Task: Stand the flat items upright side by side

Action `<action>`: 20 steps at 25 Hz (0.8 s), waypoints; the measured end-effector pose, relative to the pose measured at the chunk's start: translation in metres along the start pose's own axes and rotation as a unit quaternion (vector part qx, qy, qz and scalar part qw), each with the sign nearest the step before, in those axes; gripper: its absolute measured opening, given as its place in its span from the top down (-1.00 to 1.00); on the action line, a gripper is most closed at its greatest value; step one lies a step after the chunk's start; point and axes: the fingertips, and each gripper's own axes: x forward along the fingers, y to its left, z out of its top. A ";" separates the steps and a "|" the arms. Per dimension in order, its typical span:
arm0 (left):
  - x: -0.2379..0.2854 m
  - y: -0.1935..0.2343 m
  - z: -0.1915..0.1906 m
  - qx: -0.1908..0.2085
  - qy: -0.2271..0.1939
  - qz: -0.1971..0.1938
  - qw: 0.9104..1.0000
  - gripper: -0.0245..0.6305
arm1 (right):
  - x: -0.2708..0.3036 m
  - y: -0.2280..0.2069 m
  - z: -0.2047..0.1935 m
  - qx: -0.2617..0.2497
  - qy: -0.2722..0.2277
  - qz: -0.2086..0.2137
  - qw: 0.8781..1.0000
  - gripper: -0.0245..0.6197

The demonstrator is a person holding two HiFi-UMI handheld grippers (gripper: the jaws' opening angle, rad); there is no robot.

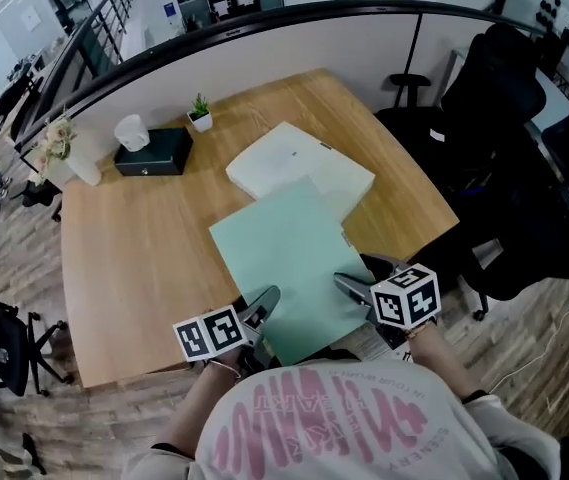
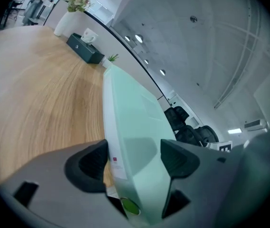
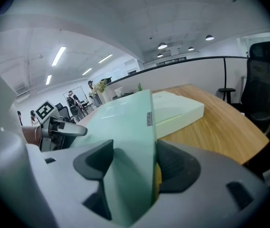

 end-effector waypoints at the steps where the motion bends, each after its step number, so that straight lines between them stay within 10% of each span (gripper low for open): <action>1: -0.010 0.002 -0.005 0.005 0.000 0.003 1.000 -0.11 | 0.000 0.007 -0.005 0.001 -0.002 0.008 1.000 0.02; 20: -0.145 0.076 0.050 0.084 -0.121 0.102 0.984 -0.08 | 0.092 0.141 0.014 -0.094 0.040 0.136 0.986 0.01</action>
